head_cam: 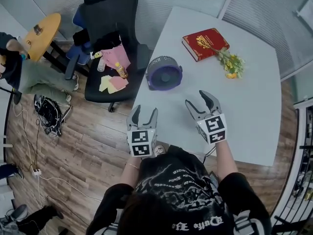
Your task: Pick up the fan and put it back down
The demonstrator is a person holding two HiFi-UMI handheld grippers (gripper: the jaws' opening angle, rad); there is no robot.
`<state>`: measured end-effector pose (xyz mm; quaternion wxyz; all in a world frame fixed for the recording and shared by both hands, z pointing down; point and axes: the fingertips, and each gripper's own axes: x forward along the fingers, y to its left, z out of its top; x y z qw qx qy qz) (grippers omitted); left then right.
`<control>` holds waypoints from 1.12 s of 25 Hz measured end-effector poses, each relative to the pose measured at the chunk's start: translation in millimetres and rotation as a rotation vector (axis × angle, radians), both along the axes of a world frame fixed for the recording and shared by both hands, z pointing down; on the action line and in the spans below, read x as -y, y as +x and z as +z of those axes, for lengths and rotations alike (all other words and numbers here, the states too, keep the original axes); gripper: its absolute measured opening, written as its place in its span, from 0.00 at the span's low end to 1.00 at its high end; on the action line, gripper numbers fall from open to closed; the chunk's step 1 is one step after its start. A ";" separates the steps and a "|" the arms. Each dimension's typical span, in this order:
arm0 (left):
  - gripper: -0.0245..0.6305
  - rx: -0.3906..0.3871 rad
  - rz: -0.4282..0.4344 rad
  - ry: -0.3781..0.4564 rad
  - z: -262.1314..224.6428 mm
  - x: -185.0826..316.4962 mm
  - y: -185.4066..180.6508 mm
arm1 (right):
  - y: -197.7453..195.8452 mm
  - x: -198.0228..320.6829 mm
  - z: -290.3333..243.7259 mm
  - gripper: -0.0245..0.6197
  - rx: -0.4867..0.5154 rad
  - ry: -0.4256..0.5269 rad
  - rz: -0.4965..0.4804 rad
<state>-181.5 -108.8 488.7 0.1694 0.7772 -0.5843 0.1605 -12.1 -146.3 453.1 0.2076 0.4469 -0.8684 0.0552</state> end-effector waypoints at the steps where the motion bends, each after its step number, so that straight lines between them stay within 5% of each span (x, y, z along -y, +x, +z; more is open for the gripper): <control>1: 0.47 0.002 -0.007 -0.003 -0.6 6.0 1.2 | -0.7 8.1 0.1 0.45 -0.008 -0.005 -0.015; 12: 0.47 0.073 -0.057 -0.079 39.0 63.5 -1.6 | 1.3 78.5 46.2 0.45 -0.037 -0.124 -0.070; 19: 0.47 0.056 -0.048 -0.080 55.8 99.4 2.1 | -12.7 108.4 82.5 0.43 -0.084 -0.205 -0.109; 25: 0.47 0.011 -0.020 -0.072 58.9 115.9 0.5 | -10.2 125.1 91.2 0.46 0.005 -0.231 -0.122; 28: 0.47 0.049 0.009 -0.099 67.5 114.3 -3.4 | -6.0 126.4 103.1 0.44 -0.033 -0.242 -0.130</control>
